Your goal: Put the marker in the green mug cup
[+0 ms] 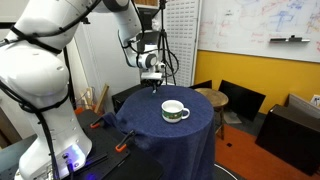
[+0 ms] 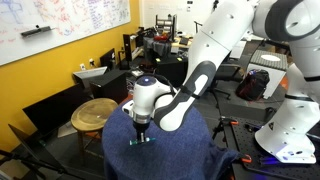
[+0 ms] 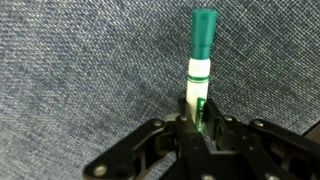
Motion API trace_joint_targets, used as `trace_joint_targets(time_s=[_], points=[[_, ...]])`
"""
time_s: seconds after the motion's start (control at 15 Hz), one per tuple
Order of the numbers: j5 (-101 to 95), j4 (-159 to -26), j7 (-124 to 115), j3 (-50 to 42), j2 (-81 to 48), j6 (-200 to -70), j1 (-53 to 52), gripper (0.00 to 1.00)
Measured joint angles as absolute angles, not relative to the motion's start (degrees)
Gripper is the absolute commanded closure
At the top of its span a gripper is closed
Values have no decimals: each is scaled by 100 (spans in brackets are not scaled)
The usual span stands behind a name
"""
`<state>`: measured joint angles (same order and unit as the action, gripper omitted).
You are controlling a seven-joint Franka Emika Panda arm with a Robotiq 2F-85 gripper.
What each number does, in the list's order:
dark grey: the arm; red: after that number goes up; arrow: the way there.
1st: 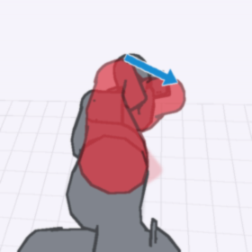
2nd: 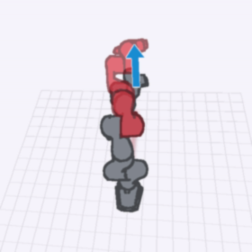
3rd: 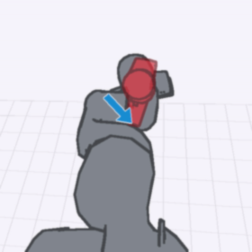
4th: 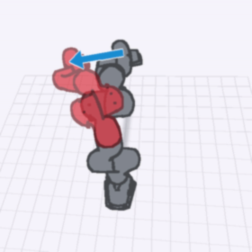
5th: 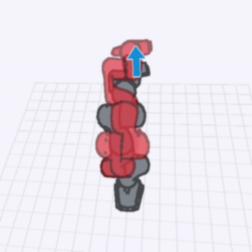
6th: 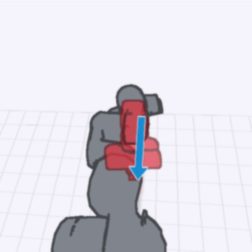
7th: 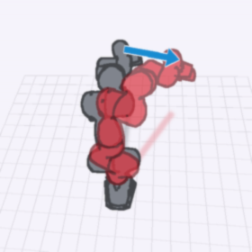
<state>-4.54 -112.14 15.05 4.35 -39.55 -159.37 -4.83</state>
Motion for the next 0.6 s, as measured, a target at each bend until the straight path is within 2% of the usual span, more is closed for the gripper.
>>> trace_joint_targets(time_s=[0.6], points=[[-682,-12280,908,177,-2629,-15930,-582,95]])
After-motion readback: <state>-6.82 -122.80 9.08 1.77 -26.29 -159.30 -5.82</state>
